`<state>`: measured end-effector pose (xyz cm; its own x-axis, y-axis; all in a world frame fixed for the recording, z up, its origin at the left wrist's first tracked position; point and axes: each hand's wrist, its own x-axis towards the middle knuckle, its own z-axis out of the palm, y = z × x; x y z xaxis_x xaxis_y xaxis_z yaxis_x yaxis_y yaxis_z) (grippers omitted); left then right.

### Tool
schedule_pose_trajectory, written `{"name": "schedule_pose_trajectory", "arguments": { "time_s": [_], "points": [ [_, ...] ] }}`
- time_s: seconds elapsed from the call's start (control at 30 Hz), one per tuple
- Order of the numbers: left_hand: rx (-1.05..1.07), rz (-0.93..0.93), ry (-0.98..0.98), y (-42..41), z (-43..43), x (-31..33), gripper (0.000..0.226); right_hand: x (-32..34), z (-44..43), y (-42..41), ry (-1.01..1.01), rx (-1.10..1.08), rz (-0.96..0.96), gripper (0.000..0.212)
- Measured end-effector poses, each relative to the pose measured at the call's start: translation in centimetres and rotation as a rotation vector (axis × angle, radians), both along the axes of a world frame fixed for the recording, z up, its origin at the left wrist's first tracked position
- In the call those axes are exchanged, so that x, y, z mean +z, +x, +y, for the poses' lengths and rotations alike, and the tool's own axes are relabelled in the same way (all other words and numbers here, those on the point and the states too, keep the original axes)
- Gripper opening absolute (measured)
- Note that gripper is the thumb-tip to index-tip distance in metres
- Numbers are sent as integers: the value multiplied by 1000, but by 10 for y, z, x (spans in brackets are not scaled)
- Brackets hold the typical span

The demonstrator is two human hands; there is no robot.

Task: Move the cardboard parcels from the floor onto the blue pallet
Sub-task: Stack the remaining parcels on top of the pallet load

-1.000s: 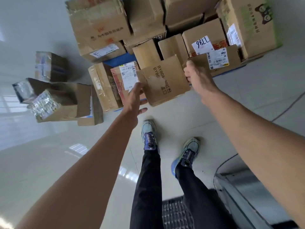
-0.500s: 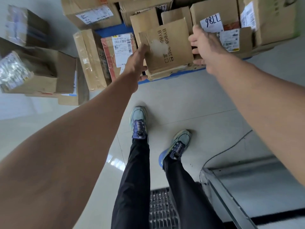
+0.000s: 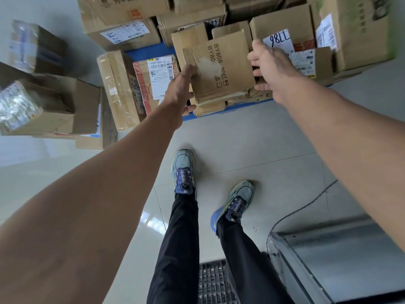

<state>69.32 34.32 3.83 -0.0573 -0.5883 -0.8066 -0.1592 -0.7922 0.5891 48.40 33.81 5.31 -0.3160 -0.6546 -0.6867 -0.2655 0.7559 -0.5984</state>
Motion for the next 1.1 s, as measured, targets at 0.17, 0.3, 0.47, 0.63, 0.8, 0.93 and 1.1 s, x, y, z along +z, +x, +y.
{"name": "schedule_pose_trajectory", "arguments": {
  "time_s": [0.17,0.3,0.47,0.63,0.8,0.93,1.1],
  "points": [
    [-4,4,-3,-5,1,4,39,-1,5,-6,11,-8,-14,51],
    [-21,17,-11,-10,1,9,23,-1,9,-10,8,-18,-12,52],
    [-42,9,-13,-13,4,9,20,-2,10,-9,13,-2,3,51],
    [-22,12,-16,-14,7,6,19,-1,12,-8,16,12,6,47],
    [-10,9,-16,-14,9,4,20,-2,13,-6,-8,22,12,45],
    [-19,-2,-10,-15,9,4,33,-3,15,-6,-24,41,35,42],
    [15,-8,10,-18,11,7,39,-2,14,-6,-15,42,42,43]
  ]
}}
